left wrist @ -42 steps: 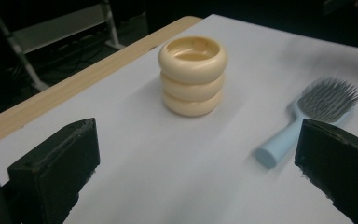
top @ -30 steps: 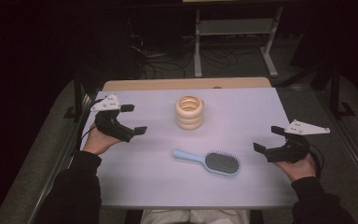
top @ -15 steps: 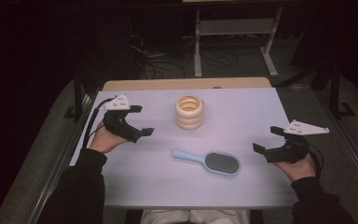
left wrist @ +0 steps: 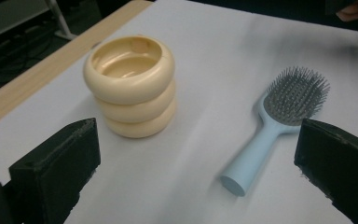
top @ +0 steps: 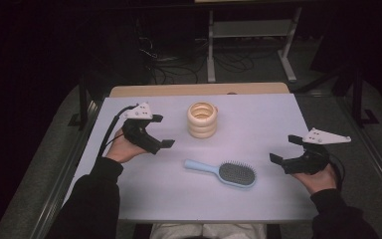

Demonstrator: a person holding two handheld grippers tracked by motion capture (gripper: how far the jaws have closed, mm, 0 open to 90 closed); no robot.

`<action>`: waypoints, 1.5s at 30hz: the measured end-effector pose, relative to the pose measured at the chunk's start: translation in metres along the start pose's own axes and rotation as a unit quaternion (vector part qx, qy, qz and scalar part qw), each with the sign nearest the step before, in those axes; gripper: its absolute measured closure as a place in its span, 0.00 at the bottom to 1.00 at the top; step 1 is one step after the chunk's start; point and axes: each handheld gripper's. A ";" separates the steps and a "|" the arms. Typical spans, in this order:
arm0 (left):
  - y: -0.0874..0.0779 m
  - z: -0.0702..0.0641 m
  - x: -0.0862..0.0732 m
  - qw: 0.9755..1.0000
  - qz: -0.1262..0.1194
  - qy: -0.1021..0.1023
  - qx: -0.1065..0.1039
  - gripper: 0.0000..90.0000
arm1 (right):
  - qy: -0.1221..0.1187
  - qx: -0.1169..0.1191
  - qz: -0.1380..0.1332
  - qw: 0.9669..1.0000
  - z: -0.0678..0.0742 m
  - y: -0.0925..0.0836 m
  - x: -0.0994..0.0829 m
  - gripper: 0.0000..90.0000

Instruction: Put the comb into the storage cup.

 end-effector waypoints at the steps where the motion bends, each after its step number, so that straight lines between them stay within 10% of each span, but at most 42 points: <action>1: 0.003 -0.001 0.000 1.000 0.002 0.000 -0.003 0.00 | 0.000 0.000 0.000 1.000 0.000 0.000 0.000 0.00; 45: 0.087 -0.027 0.006 0.993 0.071 0.043 -0.088 0.01 | -0.004 0.007 0.006 1.000 0.001 0.001 0.000 0.00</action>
Point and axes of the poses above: each handheld gripper's, and its own axes: y roughly forward along the jaws, x roughly out of its top, z roughly to its left, and after that the axes turned 8 degrees about y, right-handed
